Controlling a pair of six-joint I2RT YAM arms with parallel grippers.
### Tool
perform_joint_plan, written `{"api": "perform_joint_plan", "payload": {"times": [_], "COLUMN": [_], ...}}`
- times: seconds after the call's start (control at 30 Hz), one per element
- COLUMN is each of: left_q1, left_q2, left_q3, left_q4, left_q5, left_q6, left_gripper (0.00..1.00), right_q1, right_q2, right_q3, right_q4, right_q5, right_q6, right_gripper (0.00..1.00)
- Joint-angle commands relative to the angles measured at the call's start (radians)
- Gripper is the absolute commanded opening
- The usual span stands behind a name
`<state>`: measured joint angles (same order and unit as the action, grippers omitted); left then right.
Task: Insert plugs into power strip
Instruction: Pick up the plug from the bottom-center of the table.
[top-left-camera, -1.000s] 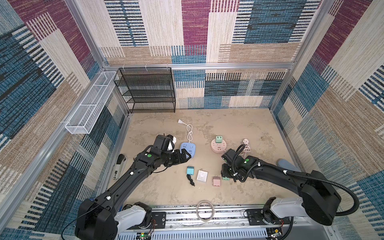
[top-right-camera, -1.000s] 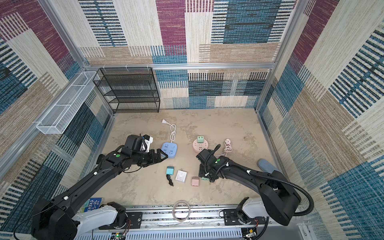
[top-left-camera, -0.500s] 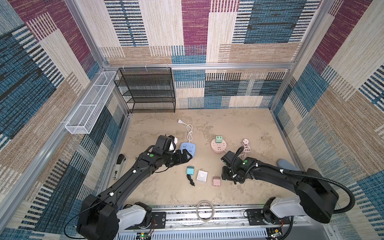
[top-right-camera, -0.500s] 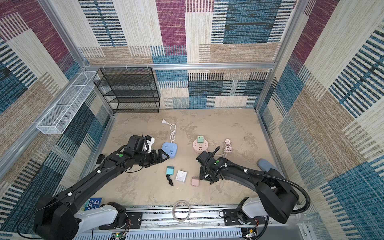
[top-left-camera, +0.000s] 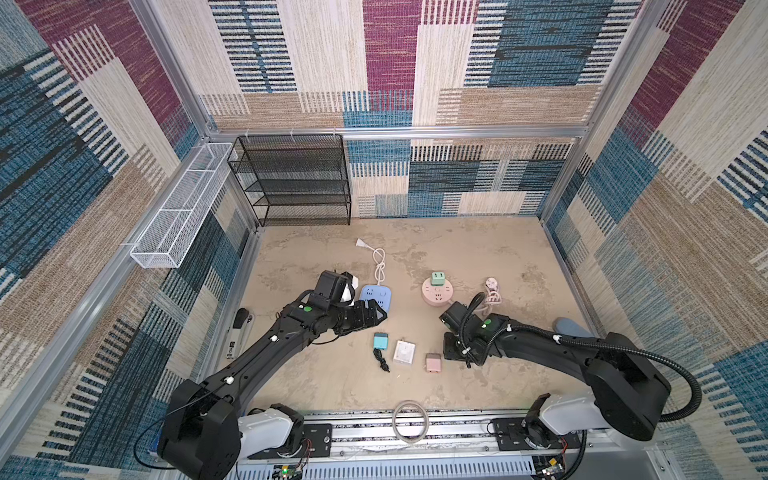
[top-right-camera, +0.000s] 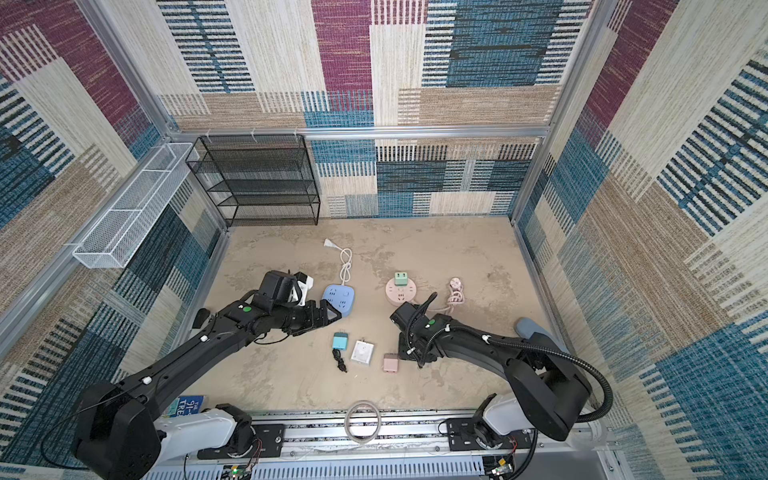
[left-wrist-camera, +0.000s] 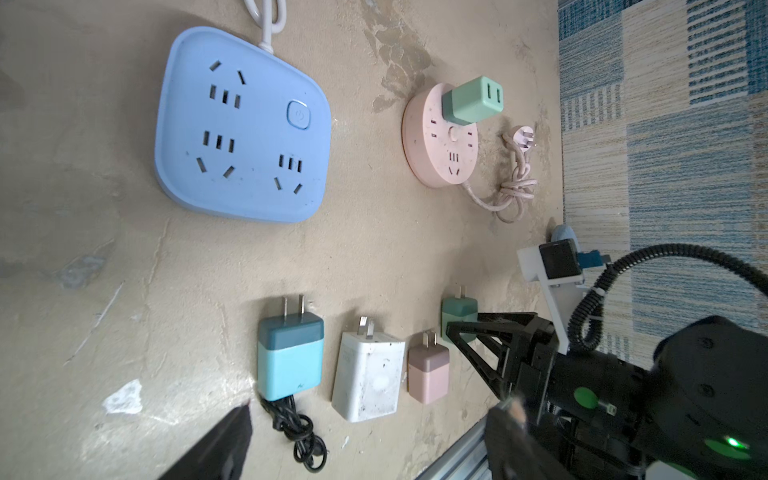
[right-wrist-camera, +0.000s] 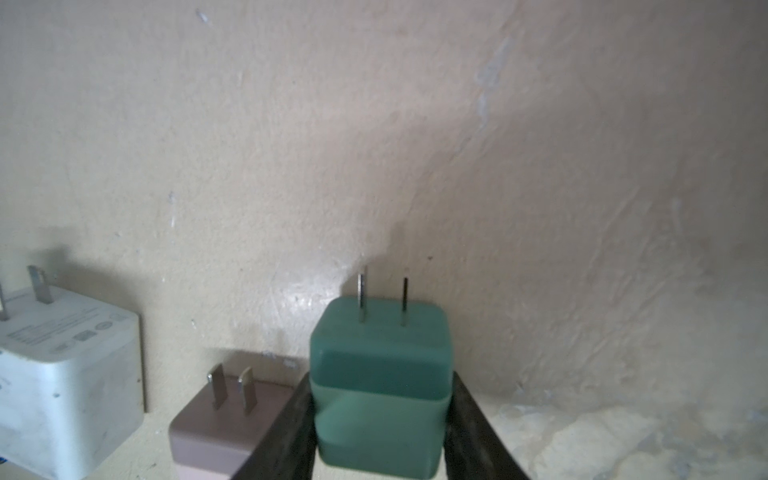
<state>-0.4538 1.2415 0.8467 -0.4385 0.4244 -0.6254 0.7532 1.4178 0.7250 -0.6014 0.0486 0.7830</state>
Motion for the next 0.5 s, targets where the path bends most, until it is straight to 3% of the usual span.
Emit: {"api": "perform_joint_plan", "payload": {"times": [0.0, 0.17, 0.33, 0.47], "left_q1": [-0.003, -0.005, -0.013, -0.035], "left_q2": [0.002, -0.001, -0.002, 0.004], "left_q3": [0.003, 0.007, 0.014, 0.03], "left_q4": [0.026, 0.03, 0.028, 0.028], "left_q5": [0.012, 0.02, 0.037, 0.061], "left_q6": [0.0, -0.004, 0.0, -0.004], "left_gripper": [0.92, 0.9, 0.87, 0.85], "right_q1": [0.001, 0.001, 0.001, 0.001], "right_q2": [0.014, 0.041, 0.005, -0.093], "right_q3": [0.019, 0.087, 0.161, 0.168], "right_q4": [-0.01, -0.058, -0.085, 0.032], "right_q5": [0.032, 0.076, 0.096, -0.072], "right_q6": [-0.039, -0.105, -0.222, -0.37], "right_gripper": [0.31, 0.0, 0.0, 0.0]}}
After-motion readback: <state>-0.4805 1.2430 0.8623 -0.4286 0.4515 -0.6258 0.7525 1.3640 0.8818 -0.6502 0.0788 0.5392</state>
